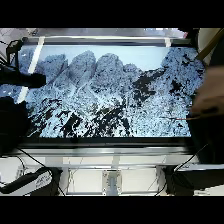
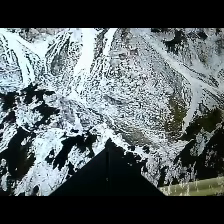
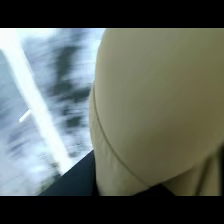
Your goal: Fold the clothes and pants, and hang the long-sleeved shirts on hangers.
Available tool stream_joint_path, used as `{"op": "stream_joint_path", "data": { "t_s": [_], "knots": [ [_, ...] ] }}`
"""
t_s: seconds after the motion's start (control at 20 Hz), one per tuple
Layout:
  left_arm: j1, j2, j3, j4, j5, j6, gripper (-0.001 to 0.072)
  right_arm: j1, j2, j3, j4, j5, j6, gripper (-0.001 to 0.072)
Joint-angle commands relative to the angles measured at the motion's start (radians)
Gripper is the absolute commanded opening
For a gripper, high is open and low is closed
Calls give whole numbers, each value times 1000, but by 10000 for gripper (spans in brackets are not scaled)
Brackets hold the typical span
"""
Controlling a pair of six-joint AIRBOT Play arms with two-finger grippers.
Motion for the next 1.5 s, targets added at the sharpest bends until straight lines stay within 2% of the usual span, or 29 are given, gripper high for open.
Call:
{"op": "stream_joint_path", "data": {
  "t_s": [0.0, 0.15, 0.3, 0.35, 0.4, 0.45, 0.5, 0.6, 0.65, 0.7, 0.8, 0.85, 0.95, 1.1, 1.25, 1.3, 1.45],
  "knots": [
    [0, 0, 0, -1, 1, -27, 13, -230, 134, -122, -327, 61, -72, 29],
    [0, 0, 0, -4, 1, -27, 12, -330, 194, -345, -362, 61, -72, 29],
    [0, 0, 0, -4, -1, -27, 13, -340, 215, -530, -549, 60, -68, 33],
    [0, 0, 0, -4, -2, -27, 13, -340, 215, -547, -588, 61, -67, 82],
    [0, 0, 0, -4, -2, -27, 13, -346, 217, -540, -587, 61, -59, 248],
    [0, 0, 0, -4, -2, -27, 13, -347, 222, -517, -580, 62, -36, 471],
    [0, 0, 0, -4, -2, -27, 13, -346, 230, -481, -568, 62, -22, 568],
    [0, 0, 0, -5, -2, -27, 12, -346, 243, -360, -445, 55, -21, 550],
    [0, 0, 0, -12, -2, -27, 13, -346, 249, -289, -294, 13, -2, 535],
    [0, 0, 0, -33, -2, -27, 13, -339, 261, -238, -50, -39, -1, 498],
    [0, 0, 0, -85, -1, -27, 13, -259, 303, -206, 414, -119, -133, 47],
    [0, 0, 0, -106, 1, -27, 12, -167, 329, -206, 540, -126, -224, 32],
    [0, 0, 0, -140, 1, -27, 13, 72, 372, -206, 513, -93, -289, 32],
    [0, 0, 0, -154, 0, -27, 13, 449, 386, -206, 274, -12, -326, 32],
    [0, 0, 0, -154, -18, -27, 13, 706, 386, -206, 58, -12, -324, 33],
    [0, 0, 0, -154, -18, -27, 13, 764, 386, -206, 24, -10, -320, 33],
    [0, 0, 0, -154, -18, -27, 13, 880, 387, -206, 65, -18, -259, 33]
  ]
}}
